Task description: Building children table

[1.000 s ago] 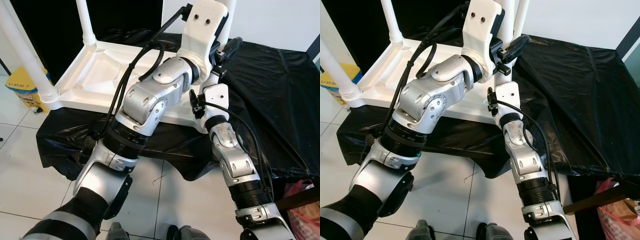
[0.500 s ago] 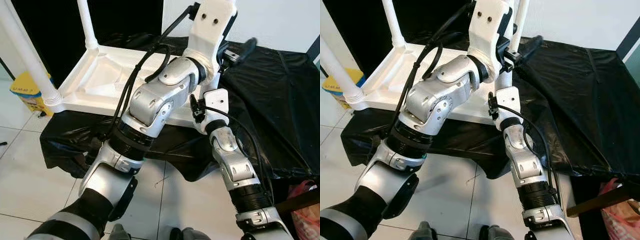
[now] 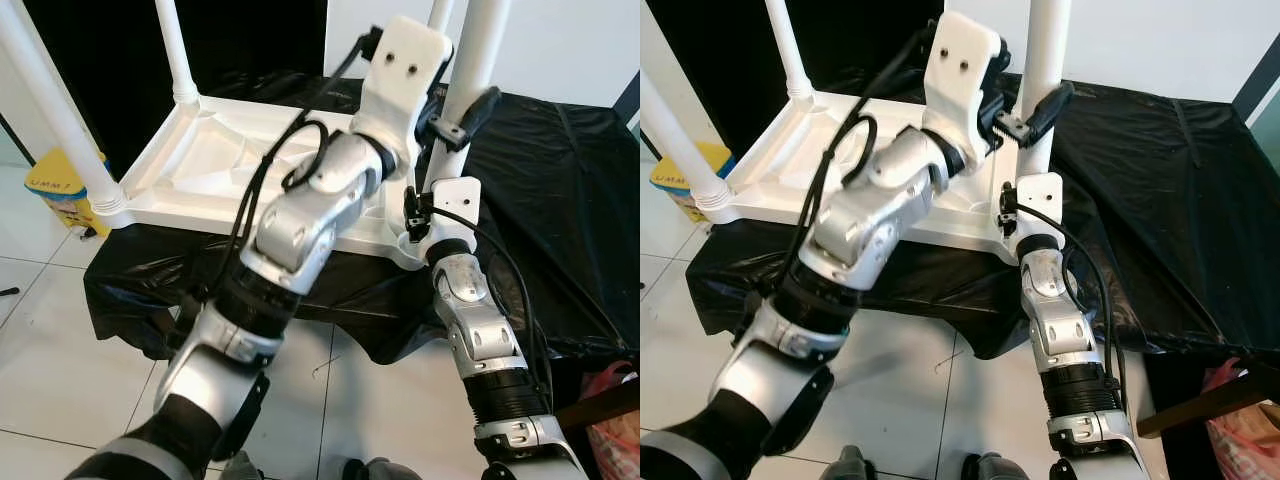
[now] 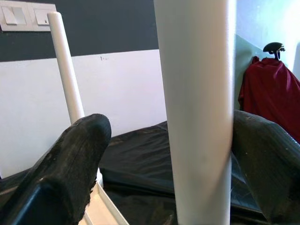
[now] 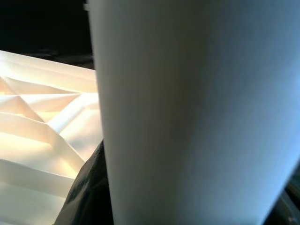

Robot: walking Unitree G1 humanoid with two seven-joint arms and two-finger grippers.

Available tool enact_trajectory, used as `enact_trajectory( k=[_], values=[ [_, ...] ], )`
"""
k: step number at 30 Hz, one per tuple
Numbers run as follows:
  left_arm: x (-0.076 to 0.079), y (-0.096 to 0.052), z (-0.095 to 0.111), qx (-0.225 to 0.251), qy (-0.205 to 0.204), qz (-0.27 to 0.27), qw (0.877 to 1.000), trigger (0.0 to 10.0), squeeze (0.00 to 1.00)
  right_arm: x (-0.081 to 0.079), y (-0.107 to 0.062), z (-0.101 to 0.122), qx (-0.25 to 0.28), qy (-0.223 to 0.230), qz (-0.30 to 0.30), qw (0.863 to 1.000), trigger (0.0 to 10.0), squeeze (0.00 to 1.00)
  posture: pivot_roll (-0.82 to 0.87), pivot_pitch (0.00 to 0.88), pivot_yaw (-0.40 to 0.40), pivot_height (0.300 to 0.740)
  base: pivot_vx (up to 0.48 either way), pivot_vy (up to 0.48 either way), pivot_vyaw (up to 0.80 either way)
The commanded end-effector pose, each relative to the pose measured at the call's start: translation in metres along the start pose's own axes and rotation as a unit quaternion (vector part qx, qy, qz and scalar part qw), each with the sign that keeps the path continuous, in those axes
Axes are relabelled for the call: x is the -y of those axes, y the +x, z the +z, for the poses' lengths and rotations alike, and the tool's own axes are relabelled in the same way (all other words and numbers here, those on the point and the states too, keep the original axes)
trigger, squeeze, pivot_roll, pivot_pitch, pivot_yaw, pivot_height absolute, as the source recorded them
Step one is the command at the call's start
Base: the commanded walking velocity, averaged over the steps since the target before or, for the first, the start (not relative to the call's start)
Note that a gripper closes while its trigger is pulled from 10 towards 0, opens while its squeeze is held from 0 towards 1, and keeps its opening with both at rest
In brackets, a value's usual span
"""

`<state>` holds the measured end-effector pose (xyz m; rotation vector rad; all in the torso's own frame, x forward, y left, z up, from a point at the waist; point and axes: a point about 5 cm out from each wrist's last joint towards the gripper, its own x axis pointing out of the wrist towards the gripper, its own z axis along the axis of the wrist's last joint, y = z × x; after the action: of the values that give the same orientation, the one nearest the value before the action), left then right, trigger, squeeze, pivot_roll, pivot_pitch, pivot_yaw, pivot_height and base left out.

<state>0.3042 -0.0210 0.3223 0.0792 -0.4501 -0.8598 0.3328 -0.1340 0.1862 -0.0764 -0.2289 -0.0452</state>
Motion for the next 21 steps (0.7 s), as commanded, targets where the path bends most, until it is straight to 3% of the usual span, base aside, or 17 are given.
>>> enact_trajectory(
  k=[1,15,21],
  values=[
    [0.0,-0.004,-0.001,0.007,0.009,0.022,1.0,10.0,0.0,0.008,0.001,-0.003,-0.003,0.01,-0.021,1.0,10.0,0.0,0.0,0.06,-0.064,0.74,0.0,0.0,0.0],
    [-0.002,-0.025,-0.02,-0.009,0.0,0.044,0.999,10.0,0.0,0.015,0.014,-0.004,0.006,0.01,-0.019,1.0,10.0,0.0,0.04,0.109,-0.071,0.74,0.0,0.0,0.0],
    [-0.003,-0.04,-0.025,-0.02,0.015,0.013,1.0,10.0,0.0,0.011,0.022,-0.003,0.014,0.016,-0.006,1.0,10.0,0.0,0.07,0.147,-0.08,0.74,0.0,0.0,0.0]
  ],
)
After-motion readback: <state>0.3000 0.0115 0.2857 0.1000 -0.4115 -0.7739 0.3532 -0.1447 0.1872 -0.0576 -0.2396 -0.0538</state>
